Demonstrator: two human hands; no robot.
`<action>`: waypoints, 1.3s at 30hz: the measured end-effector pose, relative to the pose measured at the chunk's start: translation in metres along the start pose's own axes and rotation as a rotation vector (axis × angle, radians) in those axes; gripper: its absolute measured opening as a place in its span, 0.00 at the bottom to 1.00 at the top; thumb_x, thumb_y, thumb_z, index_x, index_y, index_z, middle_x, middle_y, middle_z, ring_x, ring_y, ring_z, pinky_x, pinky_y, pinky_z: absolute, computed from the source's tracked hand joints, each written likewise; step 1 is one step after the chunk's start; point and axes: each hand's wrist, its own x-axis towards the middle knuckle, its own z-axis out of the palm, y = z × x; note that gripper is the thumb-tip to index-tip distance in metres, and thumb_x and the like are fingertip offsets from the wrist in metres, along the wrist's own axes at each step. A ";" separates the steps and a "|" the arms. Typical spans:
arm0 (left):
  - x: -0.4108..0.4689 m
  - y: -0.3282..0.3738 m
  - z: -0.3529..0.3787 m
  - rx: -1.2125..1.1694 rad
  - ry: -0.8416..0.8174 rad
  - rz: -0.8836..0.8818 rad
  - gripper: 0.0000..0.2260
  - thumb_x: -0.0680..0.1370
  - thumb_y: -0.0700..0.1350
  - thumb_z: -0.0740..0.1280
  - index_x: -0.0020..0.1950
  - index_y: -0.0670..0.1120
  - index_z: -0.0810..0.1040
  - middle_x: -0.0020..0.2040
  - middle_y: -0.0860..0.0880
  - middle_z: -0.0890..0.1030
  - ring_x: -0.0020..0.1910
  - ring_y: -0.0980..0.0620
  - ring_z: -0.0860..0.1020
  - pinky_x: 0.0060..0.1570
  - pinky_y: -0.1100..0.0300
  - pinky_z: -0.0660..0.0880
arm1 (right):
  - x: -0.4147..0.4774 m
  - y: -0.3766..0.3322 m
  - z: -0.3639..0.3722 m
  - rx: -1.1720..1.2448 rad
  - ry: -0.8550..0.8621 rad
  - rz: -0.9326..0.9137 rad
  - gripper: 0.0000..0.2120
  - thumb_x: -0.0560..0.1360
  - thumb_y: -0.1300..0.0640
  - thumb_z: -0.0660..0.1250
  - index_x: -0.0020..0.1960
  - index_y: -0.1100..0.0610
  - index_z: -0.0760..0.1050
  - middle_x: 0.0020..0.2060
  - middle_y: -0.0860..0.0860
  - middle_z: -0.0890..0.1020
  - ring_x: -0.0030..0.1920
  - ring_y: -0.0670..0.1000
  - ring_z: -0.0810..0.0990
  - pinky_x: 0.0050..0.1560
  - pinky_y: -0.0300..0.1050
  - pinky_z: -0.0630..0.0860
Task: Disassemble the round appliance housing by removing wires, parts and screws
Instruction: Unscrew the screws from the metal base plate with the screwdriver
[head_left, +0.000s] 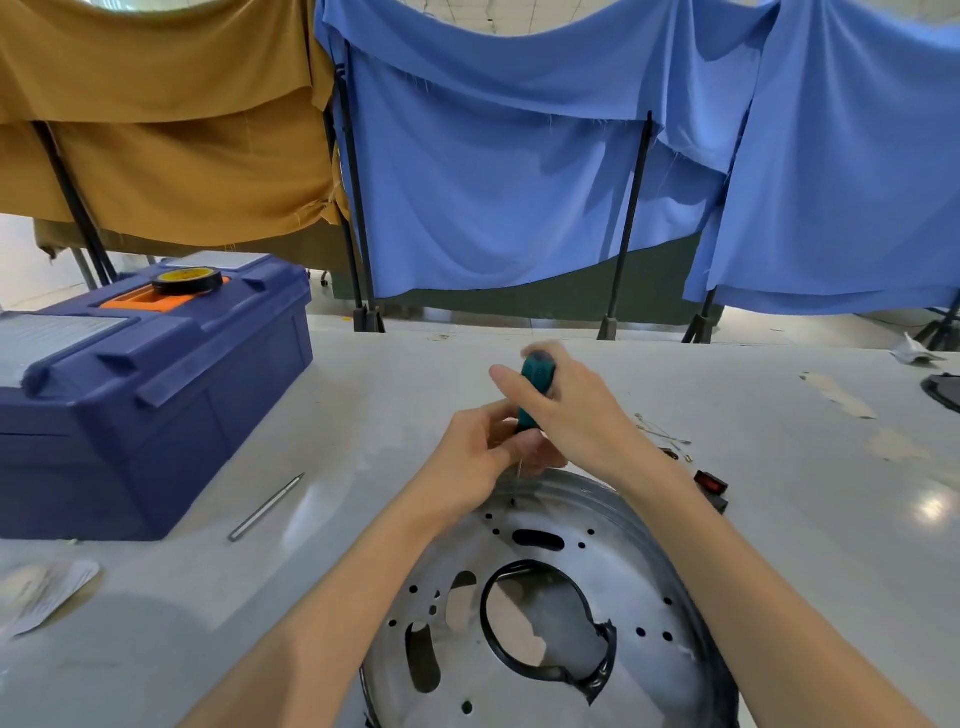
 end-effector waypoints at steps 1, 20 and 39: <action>-0.001 -0.001 -0.001 -0.015 0.002 -0.010 0.09 0.81 0.39 0.62 0.57 0.50 0.76 0.47 0.48 0.86 0.48 0.50 0.84 0.48 0.62 0.79 | -0.001 0.000 0.002 0.026 0.065 -0.034 0.20 0.71 0.38 0.68 0.55 0.48 0.67 0.41 0.47 0.76 0.40 0.47 0.77 0.42 0.43 0.75; -0.002 -0.007 -0.007 -0.046 0.024 -0.022 0.06 0.81 0.36 0.60 0.55 0.42 0.74 0.41 0.45 0.86 0.42 0.47 0.85 0.42 0.64 0.79 | -0.017 -0.008 0.002 0.262 0.177 -0.214 0.16 0.67 0.58 0.77 0.52 0.49 0.79 0.51 0.50 0.76 0.49 0.45 0.77 0.53 0.43 0.77; -0.003 -0.006 -0.008 -0.025 -0.027 -0.045 0.10 0.80 0.40 0.64 0.60 0.44 0.72 0.45 0.41 0.85 0.46 0.42 0.84 0.51 0.56 0.80 | -0.021 -0.004 -0.003 0.357 0.244 -0.151 0.21 0.74 0.73 0.65 0.57 0.51 0.80 0.47 0.51 0.83 0.48 0.44 0.82 0.52 0.37 0.78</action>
